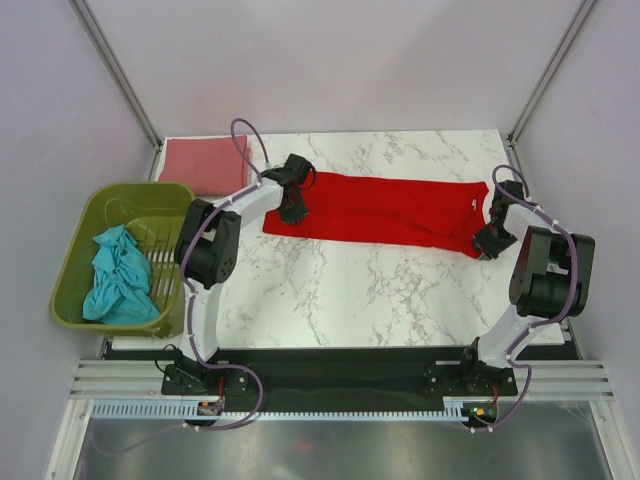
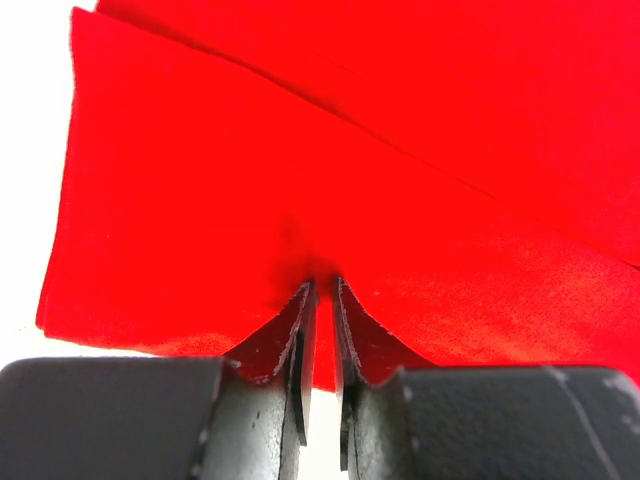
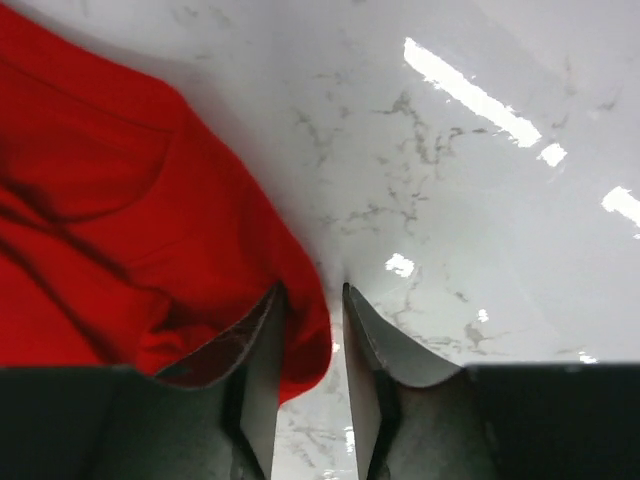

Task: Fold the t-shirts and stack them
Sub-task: Fold the tshirt

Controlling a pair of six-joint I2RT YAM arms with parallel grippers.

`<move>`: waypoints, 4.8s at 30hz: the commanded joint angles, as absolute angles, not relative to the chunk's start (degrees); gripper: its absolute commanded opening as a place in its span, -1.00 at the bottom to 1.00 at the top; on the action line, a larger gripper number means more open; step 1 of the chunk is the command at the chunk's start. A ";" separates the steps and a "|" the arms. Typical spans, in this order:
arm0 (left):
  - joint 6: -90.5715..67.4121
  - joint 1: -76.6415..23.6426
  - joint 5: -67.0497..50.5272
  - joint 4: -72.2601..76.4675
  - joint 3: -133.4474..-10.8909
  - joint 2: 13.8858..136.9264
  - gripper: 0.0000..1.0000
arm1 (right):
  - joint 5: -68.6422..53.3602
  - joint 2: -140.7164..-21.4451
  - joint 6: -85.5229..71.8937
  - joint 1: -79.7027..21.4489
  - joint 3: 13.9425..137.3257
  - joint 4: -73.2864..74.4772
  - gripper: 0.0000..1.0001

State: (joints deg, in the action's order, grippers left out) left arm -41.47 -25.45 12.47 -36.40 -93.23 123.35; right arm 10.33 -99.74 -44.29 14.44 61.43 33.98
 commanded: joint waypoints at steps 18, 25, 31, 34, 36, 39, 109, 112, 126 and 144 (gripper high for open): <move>-41.75 -29.71 19.16 -38.93 -77.61 111.20 -0.60 | 23.20 -89.65 -34.63 16.96 56.68 39.19 -0.38; -38.86 -29.62 12.76 -39.11 -82.34 106.09 -0.26 | 9.96 -84.38 -33.93 16.35 61.44 38.42 -0.20; -25.51 -28.39 -6.92 -38.85 -92.19 105.47 -0.07 | 1.15 -86.83 -31.81 10.90 61.00 31.83 0.06; -21.99 -27.78 -17.11 -37.97 -93.95 103.63 0.00 | -3.51 -87.45 -33.48 9.50 59.59 27.26 0.14; -20.75 -27.69 -21.51 -37.53 -94.04 102.40 0.06 | -4.22 -88.15 -34.89 8.53 59.24 24.88 0.19; -20.83 -27.69 -24.77 -35.87 -91.51 100.99 0.13 | -5.27 -88.77 -38.05 7.82 56.62 21.02 0.28; -24.52 -27.16 -31.29 -31.20 -86.13 101.78 0.15 | -17.67 -113.29 -44.73 1.50 72.33 0.44 -1.00; -24.52 -27.07 -31.11 -31.20 -86.22 101.78 0.15 | -18.02 -113.82 -45.35 1.06 72.86 0.44 -0.99; -23.47 -27.25 -28.56 -31.20 -85.08 102.30 0.18 | -17.05 -108.46 -42.89 0.53 78.40 7.91 -0.15; -24.79 -27.51 -21.18 -31.29 -82.27 108.36 0.18 | -1.24 -98.54 -41.04 0.53 72.96 32.16 -0.49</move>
State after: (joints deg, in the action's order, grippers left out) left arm -24.80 -27.70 -23.83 -32.27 -83.90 106.10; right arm -8.71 -104.75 -41.71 0.64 75.13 23.24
